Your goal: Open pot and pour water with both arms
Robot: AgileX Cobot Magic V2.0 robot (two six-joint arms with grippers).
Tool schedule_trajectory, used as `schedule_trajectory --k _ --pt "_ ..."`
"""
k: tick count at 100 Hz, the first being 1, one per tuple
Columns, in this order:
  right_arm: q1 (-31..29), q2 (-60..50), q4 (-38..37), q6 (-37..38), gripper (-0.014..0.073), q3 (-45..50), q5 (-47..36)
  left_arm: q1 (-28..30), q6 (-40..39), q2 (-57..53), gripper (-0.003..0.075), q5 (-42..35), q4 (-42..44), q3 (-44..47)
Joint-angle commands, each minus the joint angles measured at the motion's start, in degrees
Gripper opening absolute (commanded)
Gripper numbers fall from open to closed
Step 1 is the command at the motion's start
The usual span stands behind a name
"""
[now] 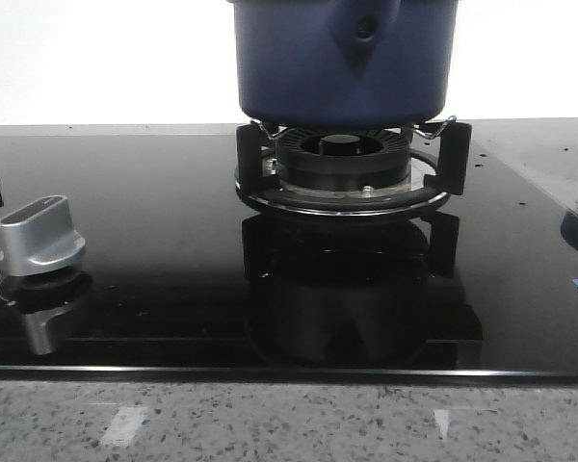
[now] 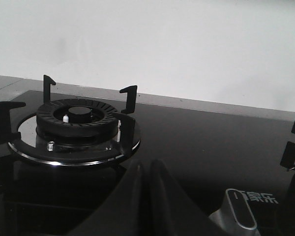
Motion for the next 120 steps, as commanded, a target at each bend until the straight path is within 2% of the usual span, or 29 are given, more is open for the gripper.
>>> schedule_trajectory --k 1,83,120 --pt "-0.4 -1.4 -0.1 0.0 -0.0047 1.4 -4.8 -0.6 -0.5 -1.6 -0.0020 -4.4 -0.1 1.8" --pt "-0.4 -1.4 0.0 0.0 -0.0047 1.4 -6.9 -0.6 -0.5 -1.6 -0.0020 -4.5 -0.1 1.8" --pt "-0.4 -1.4 0.0 0.0 -0.0047 1.4 -8.7 -0.6 -0.5 -1.6 -0.0020 -4.5 -2.7 1.8"
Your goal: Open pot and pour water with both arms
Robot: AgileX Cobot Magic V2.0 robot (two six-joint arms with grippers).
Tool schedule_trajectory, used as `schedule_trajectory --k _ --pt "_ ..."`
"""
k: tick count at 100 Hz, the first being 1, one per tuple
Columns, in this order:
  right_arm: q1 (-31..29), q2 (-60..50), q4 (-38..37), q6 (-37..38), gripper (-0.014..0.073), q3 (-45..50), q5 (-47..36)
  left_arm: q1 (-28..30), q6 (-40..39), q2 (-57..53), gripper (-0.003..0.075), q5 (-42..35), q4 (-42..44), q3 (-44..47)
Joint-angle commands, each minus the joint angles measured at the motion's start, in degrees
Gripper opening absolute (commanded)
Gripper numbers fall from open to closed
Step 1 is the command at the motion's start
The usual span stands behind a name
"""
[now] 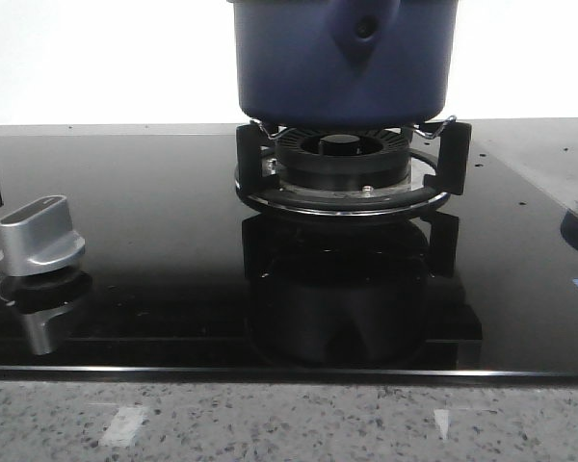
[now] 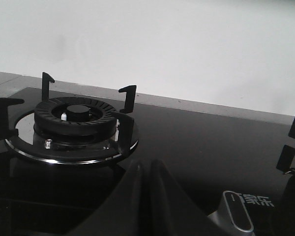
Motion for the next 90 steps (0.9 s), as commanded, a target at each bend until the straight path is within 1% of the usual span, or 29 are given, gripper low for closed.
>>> schedule_trajectory --k 1,26,36,45,55,67,73,82,90 --pt "-0.4 -1.4 0.0 0.0 -0.0047 1.4 -5.2 -0.6 -0.5 -1.6 -0.0020 -4.5 -0.9 1.8" --pt "-0.4 -1.4 0.2 0.0 -0.0047 1.4 -5.4 -0.6 -0.5 -1.6 -0.0020 -4.5 -0.9 1.8" --pt "-0.4 -1.4 1.8 0.0 -0.0047 1.4 -5.4 -0.6 -0.5 -1.6 -0.0020 -4.5 -0.9 1.8" --pt "-0.4 -1.4 5.1 0.0 -0.0047 1.4 -5.6 -0.6 -0.5 -1.6 -0.0020 -4.5 -1.5 1.8" --pt "-0.4 -1.4 12.7 0.0 -0.0047 1.4 -6.4 -0.6 -0.5 -1.6 -0.0020 -4.5 -8.6 1.8" --pt "-0.4 -1.4 27.5 0.0 -0.0047 1.4 -7.4 -0.6 -0.5 -1.6 -0.0020 -6.1 -22.4 1.8" --pt "-0.4 -1.4 33.2 0.0 -0.0047 1.2 -7.1 -0.6 -0.5 -1.6 -0.0020 -7.1 -29.7 1.8" --pt "-0.4 -1.4 35.0 0.0 -0.0047 -0.2 -3.9 -0.6 -0.5 -1.6 -0.0020 -7.5 -37.4 1.1" --pt "-0.4 -1.3 34.7 -0.4 -0.0046 -2.5 1.1 -0.6 -0.5 -1.6 -0.0020 -6.2 -38.0 -0.4"
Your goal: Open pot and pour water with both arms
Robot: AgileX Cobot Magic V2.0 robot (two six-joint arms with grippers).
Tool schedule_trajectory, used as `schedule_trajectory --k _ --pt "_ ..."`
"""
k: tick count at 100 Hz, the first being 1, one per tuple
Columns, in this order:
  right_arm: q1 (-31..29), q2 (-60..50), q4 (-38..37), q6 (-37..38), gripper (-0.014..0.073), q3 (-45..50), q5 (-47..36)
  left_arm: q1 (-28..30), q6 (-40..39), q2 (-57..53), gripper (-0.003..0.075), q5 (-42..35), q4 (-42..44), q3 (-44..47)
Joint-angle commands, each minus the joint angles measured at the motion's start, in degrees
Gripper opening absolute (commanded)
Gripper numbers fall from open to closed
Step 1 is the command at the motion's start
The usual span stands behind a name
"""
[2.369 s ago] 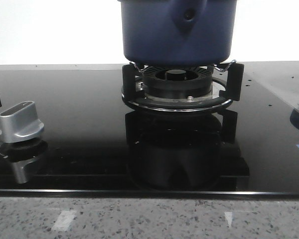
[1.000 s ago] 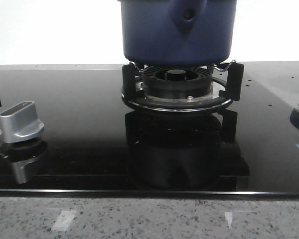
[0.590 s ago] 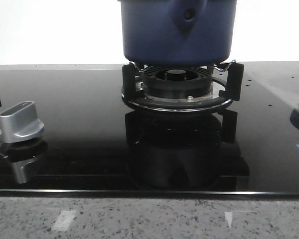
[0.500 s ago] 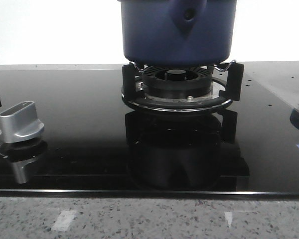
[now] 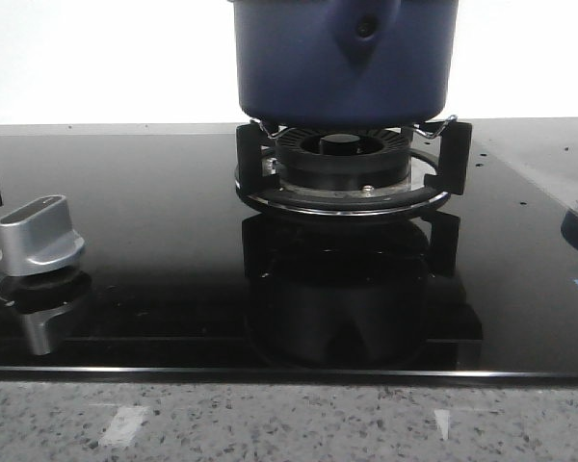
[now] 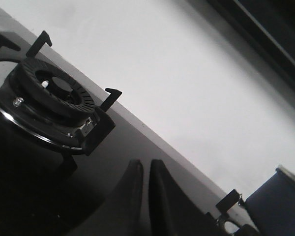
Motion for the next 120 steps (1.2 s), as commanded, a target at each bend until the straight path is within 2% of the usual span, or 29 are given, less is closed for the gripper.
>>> schedule_trajectory --k 1,13,21,38,45,63,75,83,93,99,112,120 --pt "-0.4 -1.3 1.1 -0.4 -0.0046 -2.6 1.6 -0.6 -0.5 -1.6 -0.0020 -2.3 -3.5 -0.6" --pt "-0.4 0.4 0.6 -0.7 -0.0045 -8.2 8.5 -0.6 -0.5 -0.1 -0.0020 3.7 -1.3 -5.1" --pt "-0.4 4.1 -2.4 -0.8 -0.0045 -14.3 13.6 -0.6 1.2 2.9 -0.0020 9.8 1.5 -10.3" --pt "-0.4 15.9 -14.9 -1.6 -0.0046 -27.7 24.7 -0.6 16.3 12.4 -0.0020 22.1 2.4 -24.7" --pt "-0.4 20.3 -15.9 -4.7 -0.0046 -31.9 27.2 -1.0 20.9 16.2 -0.0020 25.8 2.4 -30.0" --pt "0.4 26.4 -15.9 -8.0 -0.0045 -36.7 26.8 -7.6 23.1 21.9 -0.0020 24.4 1.1 -36.7" --pt "2.8 27.3 -15.9 -12.9 -0.0045 -37.4 26.4 -13.2 29.8 25.1 -0.0019 25.5 0.9 -38.4" --pt "4.3 27.3 -15.8 -14.2 -0.0038 -37.5 26.3 -16.8 30.2 27.5 -0.0017 24.9 0.6 -38.8" --pt "5.5 27.3 -15.8 -14.2 0.0043 -37.5 26.1 -20.6 30.9 31.4 0.0004 23.1 -0.5 -38.9" --pt "5.7 27.3 -15.8 -14.2 0.0139 -37.5 26.1 -22.9 32.9 33.6 0.0043 21.9 -1.6 -38.9" --pt "5.7 27.3 -15.8 -14.2 0.0389 -37.5 26.1 -27.6 39.4 38.8 0.0186 17.9 -6.5 -39.0" --pt "5.7 27.3 -15.8 -14.2 0.0449 -37.5 26.1 -30.7 43.6 41.9 0.0306 14.9 -8.1 -40.0"
